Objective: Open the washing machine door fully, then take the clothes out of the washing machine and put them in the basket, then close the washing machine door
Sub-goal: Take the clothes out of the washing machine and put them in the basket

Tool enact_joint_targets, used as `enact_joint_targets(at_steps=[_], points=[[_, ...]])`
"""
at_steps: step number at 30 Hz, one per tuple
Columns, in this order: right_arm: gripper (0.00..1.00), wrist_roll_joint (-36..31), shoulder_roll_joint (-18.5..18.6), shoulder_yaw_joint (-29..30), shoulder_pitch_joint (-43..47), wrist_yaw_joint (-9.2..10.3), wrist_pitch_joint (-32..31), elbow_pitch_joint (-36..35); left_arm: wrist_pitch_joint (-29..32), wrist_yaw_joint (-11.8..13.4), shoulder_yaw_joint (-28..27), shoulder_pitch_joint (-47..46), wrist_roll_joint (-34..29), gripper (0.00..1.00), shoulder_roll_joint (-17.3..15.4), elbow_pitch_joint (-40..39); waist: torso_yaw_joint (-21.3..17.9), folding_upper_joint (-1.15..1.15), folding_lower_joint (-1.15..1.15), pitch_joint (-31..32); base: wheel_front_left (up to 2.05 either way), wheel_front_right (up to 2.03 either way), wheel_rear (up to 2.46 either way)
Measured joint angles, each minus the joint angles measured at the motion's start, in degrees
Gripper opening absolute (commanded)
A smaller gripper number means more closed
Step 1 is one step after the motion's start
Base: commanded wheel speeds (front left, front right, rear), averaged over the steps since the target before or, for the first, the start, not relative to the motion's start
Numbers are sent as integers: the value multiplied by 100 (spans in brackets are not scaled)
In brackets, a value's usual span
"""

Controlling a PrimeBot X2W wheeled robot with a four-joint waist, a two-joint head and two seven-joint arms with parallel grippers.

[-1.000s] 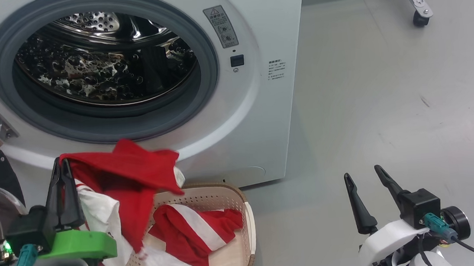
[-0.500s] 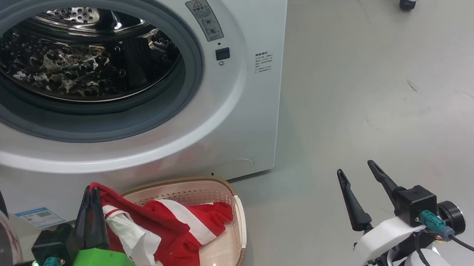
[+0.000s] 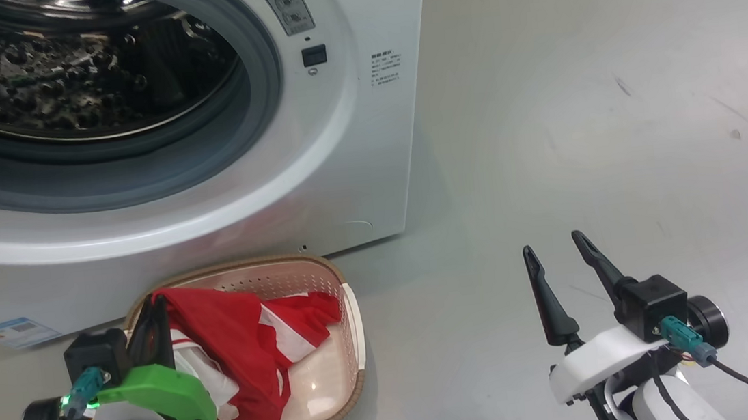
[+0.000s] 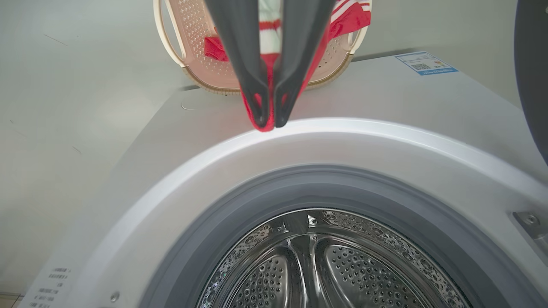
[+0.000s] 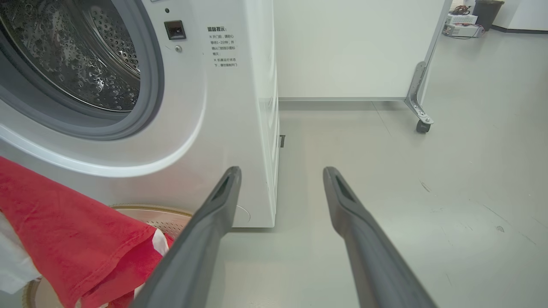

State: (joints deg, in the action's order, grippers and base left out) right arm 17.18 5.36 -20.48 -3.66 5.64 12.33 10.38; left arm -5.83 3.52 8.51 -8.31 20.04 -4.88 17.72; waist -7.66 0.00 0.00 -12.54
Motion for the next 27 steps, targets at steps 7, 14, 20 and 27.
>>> enact_joint_targets(at_steps=[7,14,20,27], points=[[100,-10,-57,-97,-266,-47,0,-96,244,-27,-71,-544,29,0,-41,737,-151,0,0,-380,0,0,0],[100,-10,-85,-134,-443,-74,0,-91,394,-109,-63,-1066,29,0,-120,1523,-348,0,0,-720,0,0,0],[100,-9,-107,-143,-559,-103,8,-67,645,-265,71,-1279,27,100,-168,2195,-538,0,0,-915,0,0,0],[100,3,-118,-85,-569,-101,18,19,625,-338,101,-1603,29,100,-120,2648,-624,0,0,-1028,0,0,0]])
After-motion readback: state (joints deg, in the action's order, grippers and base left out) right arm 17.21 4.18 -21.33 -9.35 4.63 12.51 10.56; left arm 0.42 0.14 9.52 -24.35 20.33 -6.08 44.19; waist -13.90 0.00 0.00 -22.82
